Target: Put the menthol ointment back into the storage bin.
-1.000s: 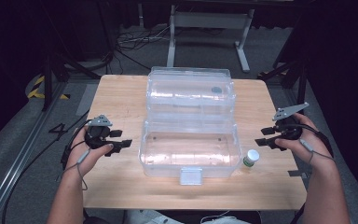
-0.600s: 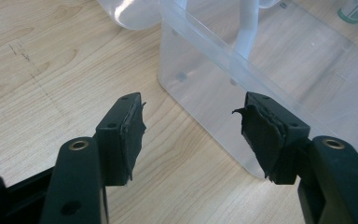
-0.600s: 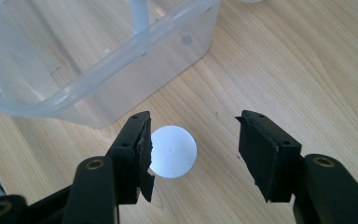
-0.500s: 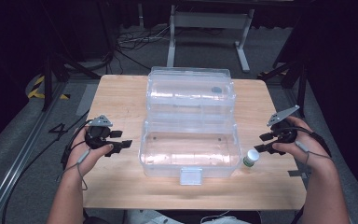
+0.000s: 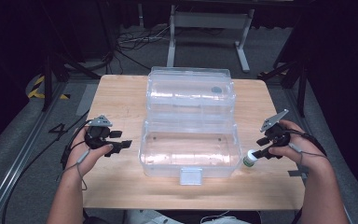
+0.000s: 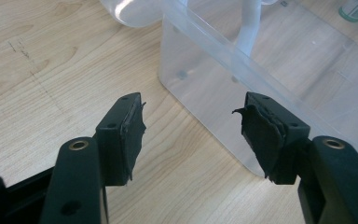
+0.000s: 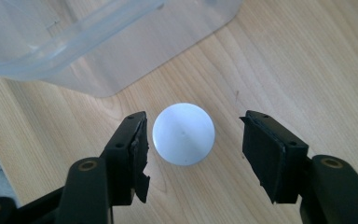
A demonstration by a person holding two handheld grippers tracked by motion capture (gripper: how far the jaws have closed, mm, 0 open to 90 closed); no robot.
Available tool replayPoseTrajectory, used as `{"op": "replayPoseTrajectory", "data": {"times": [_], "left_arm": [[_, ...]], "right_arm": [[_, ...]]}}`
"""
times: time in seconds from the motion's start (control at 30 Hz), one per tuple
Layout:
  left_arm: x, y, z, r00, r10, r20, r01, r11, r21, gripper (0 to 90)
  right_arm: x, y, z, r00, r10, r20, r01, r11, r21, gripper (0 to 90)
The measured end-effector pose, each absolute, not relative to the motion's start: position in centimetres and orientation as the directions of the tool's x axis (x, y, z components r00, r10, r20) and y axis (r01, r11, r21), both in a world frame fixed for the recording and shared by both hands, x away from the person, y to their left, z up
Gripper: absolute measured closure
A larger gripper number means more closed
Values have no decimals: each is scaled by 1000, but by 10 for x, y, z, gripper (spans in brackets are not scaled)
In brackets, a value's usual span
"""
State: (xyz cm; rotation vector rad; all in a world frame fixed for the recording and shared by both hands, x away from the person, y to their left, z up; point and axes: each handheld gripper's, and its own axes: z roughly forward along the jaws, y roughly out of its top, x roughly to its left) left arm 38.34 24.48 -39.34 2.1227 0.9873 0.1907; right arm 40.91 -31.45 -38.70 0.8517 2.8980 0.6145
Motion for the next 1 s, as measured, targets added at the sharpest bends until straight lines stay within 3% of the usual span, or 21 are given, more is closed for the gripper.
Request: {"op": "replayPoseTrajectory", "data": {"times": [1.0], "left_arm": [[384, 243, -396, 694, 696, -186, 598, -413, 687, 378]], "right_arm": [[418, -294, -420, -886, 458, 77, 462, 851, 251, 423]]}}
